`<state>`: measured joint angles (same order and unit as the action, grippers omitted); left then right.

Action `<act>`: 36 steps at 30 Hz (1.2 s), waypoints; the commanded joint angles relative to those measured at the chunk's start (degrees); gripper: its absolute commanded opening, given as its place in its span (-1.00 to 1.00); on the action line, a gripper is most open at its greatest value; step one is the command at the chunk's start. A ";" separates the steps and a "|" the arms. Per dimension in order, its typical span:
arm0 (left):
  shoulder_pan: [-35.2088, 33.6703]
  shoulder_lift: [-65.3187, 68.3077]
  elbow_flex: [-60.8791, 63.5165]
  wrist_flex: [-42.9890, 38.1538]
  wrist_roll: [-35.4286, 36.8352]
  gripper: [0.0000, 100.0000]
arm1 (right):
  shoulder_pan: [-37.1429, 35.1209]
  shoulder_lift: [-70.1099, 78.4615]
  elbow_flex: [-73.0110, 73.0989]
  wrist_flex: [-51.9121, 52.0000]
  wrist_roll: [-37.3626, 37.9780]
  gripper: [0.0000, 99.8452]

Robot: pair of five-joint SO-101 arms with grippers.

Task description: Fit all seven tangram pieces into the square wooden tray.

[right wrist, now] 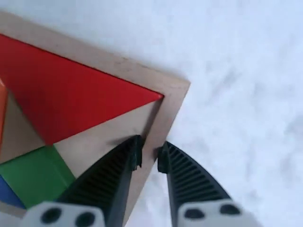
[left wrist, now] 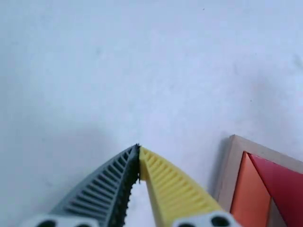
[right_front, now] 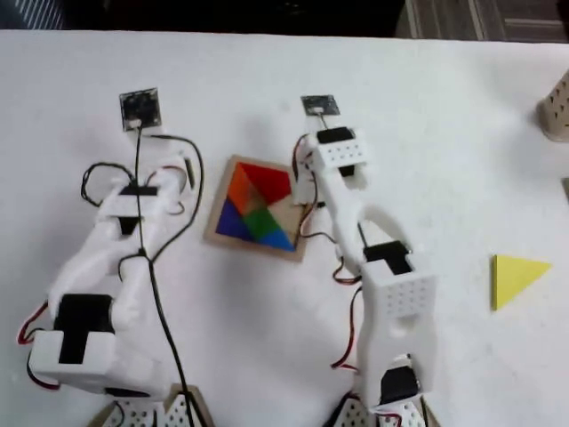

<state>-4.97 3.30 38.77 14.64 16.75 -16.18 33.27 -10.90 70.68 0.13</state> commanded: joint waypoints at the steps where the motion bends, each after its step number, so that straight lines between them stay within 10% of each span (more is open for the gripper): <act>1: -0.57 -0.48 -3.16 -1.85 0.35 -0.96 | 1.71 -4.18 0.70 4.18 11.87 -0.97; 10: -0.31 -0.48 -3.16 -1.41 0.26 -0.96 | 3.65 -16.22 17.14 -1.98 19.16 -0.96; 27: -0.22 -0.40 -2.73 -1.67 0.26 -0.96 | 10.86 -24.40 29.63 -7.25 5.54 -0.88; 36: 3.12 -0.40 -2.55 -1.32 0.26 -0.95 | 21.76 -30.81 20.92 8.13 16.62 -0.81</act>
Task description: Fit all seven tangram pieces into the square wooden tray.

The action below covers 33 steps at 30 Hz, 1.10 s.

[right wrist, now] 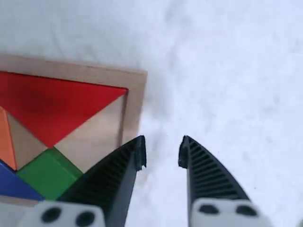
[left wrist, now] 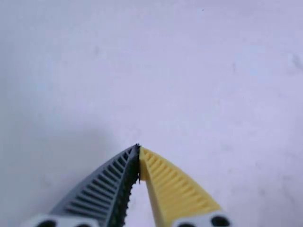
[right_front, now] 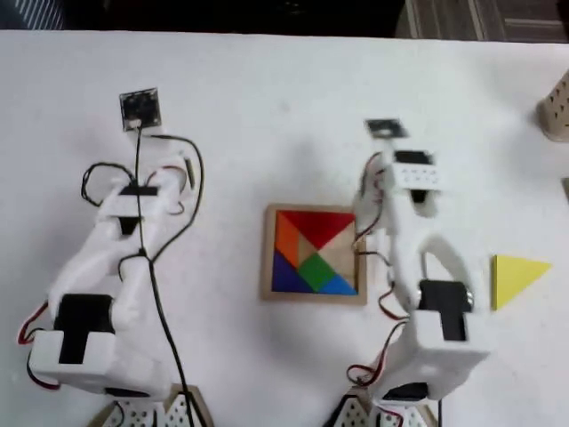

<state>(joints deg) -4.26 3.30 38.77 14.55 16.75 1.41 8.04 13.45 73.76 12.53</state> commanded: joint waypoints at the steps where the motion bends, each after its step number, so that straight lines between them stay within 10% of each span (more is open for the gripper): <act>1: 2.77 -0.40 -2.46 -0.88 0.26 -0.95 | 6.29 -6.90 -3.43 6.02 6.33 -0.82; 10: 5.93 -3.12 -1.67 11.52 0.18 -0.24 | 25.54 -8.84 -0.53 4.53 8.79 -0.82; 15: 5.58 -3.12 -1.76 11.69 0.09 -0.43 | 33.27 -8.92 2.20 -4.88 -7.47 -0.82; 33: 4.44 -3.12 -1.93 11.78 -4.92 -0.43 | 38.29 -4.44 6.68 -15.60 -12.66 -0.53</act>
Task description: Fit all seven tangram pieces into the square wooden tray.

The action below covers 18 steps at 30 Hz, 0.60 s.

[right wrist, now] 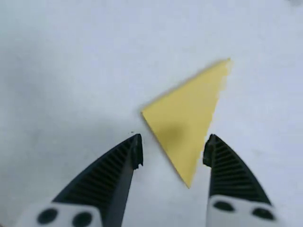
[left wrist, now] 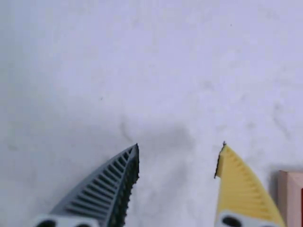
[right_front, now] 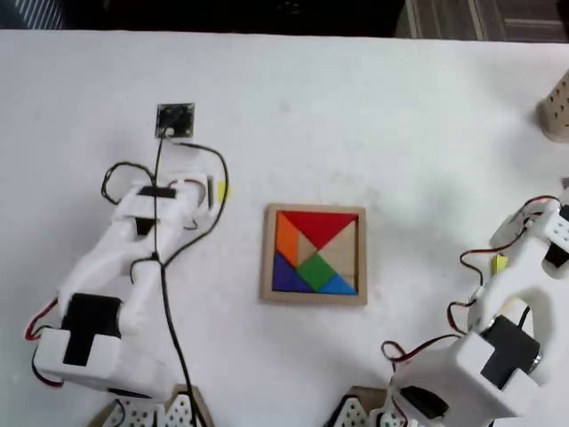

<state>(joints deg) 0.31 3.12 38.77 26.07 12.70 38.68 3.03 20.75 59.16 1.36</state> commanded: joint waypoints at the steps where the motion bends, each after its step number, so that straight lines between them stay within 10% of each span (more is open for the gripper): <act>1: -0.13 -2.95 -1.93 0.26 -0.79 -0.43 | 0.84 1.54 -0.62 -1.01 -1.58 -0.53; 18: -3.30 -3.21 -2.11 0.26 -0.97 -0.43 | -3.38 22.90 -14.24 -6.55 -8.97 -0.53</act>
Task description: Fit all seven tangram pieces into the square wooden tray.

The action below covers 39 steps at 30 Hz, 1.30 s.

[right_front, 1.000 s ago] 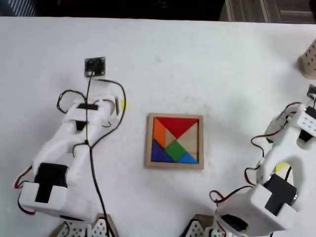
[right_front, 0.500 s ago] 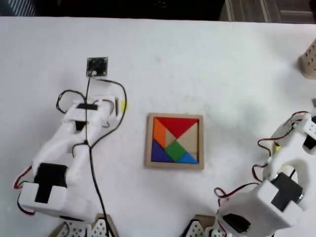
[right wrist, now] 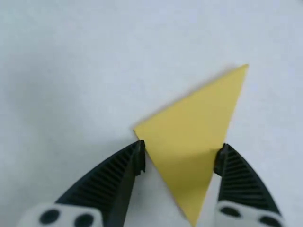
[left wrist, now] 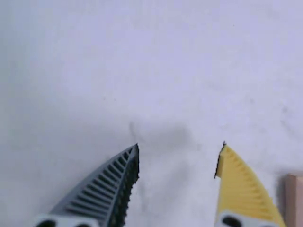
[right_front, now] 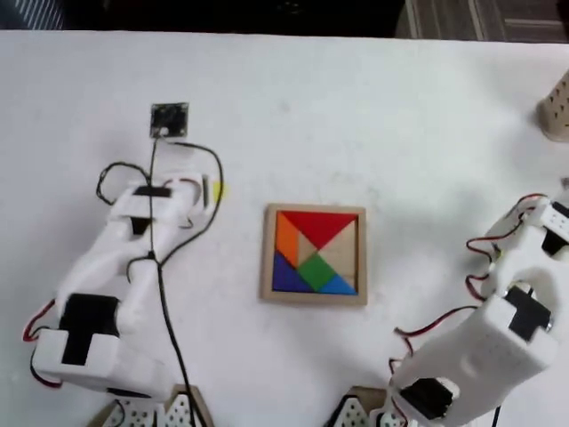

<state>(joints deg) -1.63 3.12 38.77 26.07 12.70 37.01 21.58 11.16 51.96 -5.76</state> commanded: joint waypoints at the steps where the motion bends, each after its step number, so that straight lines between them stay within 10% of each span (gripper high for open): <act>1: -1.36 -3.21 -2.11 0.26 -0.97 -0.43 | -1.71 5.58 -6.51 2.42 -2.55 -0.53; 22: -1.01 -2.68 -2.02 -1.85 -1.14 -0.43 | -3.12 16.84 -46.24 35.38 -1.49 -0.48; 39: -1.01 -2.86 -1.67 -1.41 -4.84 -0.43 | 0.40 17.45 -40.00 24.66 -4.13 -0.48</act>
<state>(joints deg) -1.98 3.12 38.77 25.80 9.01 37.36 39.43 -29.89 78.95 -9.36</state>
